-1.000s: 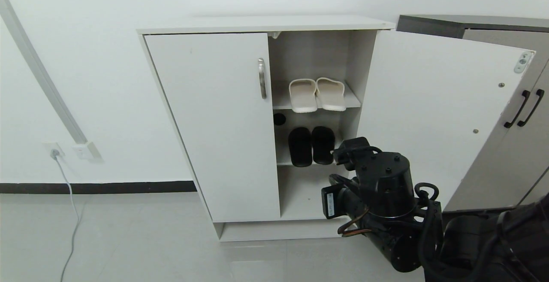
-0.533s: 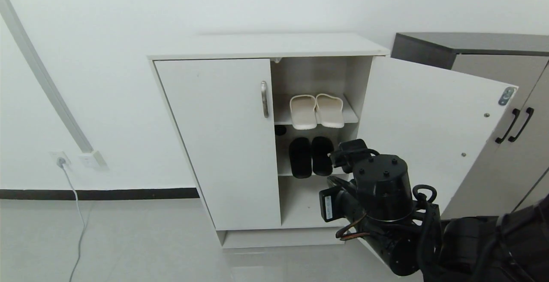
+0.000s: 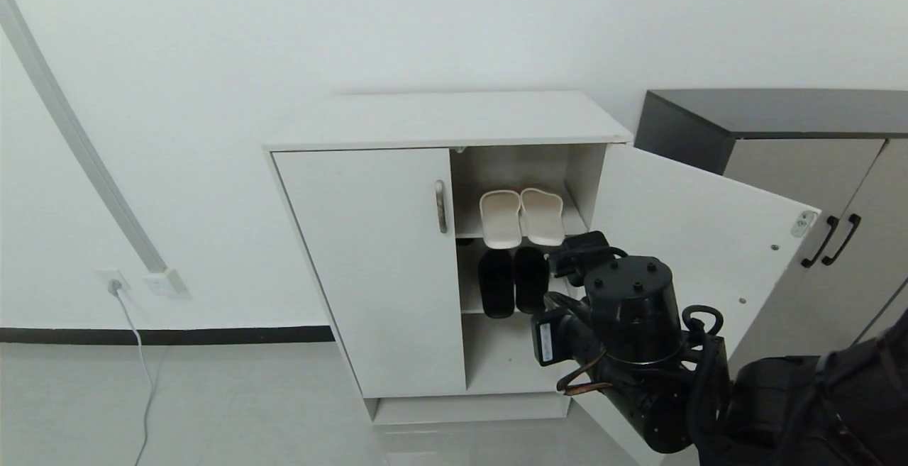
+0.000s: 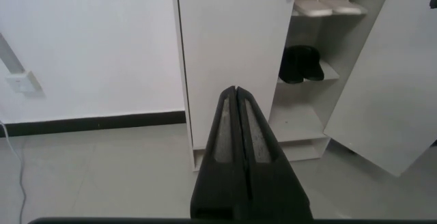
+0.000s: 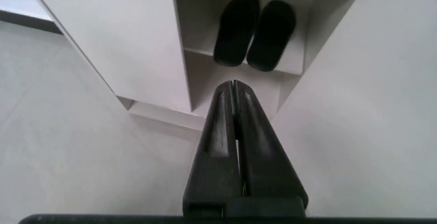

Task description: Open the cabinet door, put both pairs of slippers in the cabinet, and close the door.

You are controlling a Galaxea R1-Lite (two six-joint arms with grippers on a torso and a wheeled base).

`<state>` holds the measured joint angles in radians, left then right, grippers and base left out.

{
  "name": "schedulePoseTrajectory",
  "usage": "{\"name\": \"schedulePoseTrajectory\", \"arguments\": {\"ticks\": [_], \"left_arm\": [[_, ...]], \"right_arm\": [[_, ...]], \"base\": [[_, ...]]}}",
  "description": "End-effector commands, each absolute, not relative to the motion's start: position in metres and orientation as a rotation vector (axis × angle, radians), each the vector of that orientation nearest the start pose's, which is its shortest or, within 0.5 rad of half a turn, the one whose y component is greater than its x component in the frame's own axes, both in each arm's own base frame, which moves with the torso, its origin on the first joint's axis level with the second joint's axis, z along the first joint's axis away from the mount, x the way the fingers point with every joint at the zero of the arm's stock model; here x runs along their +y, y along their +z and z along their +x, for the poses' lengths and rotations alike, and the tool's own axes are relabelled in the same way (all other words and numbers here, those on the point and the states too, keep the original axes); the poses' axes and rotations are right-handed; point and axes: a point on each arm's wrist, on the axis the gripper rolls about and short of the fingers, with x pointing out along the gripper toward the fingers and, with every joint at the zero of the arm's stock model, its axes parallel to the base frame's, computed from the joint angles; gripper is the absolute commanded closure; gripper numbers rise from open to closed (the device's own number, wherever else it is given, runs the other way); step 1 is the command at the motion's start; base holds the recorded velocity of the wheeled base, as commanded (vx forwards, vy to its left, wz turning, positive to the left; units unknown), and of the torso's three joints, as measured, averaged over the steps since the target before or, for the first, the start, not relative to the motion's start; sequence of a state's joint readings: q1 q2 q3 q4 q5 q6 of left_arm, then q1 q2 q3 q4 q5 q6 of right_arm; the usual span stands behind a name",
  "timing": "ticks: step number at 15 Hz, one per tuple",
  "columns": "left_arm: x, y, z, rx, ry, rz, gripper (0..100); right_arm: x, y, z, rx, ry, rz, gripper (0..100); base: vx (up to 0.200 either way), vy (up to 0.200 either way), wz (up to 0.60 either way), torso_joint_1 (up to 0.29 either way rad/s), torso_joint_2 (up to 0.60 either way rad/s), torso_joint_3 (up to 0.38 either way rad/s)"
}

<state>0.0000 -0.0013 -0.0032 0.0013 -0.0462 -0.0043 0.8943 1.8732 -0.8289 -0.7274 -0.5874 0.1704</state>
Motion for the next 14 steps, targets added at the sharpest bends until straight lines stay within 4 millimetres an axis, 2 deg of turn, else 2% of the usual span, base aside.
{"name": "schedulePoseTrajectory", "arguments": {"ticks": [1, 14], "left_arm": [[-0.001, 0.0762, -0.0231, -0.001, -0.046, -0.005, 100], [-0.0011, 0.0762, -0.0231, -0.002, -0.048, 0.003, 100]], "right_arm": [[0.2553, 0.1402, 0.221, 0.264, 0.282, -0.051, 100], [0.2543, 0.1421, 0.2221, 0.258, 0.281, -0.053, 100]], "base": [[0.0, 0.0, 0.0, 0.163, -0.49, -0.334], [0.0, 0.0, 0.0, 0.204, -0.52, -0.315]]}}
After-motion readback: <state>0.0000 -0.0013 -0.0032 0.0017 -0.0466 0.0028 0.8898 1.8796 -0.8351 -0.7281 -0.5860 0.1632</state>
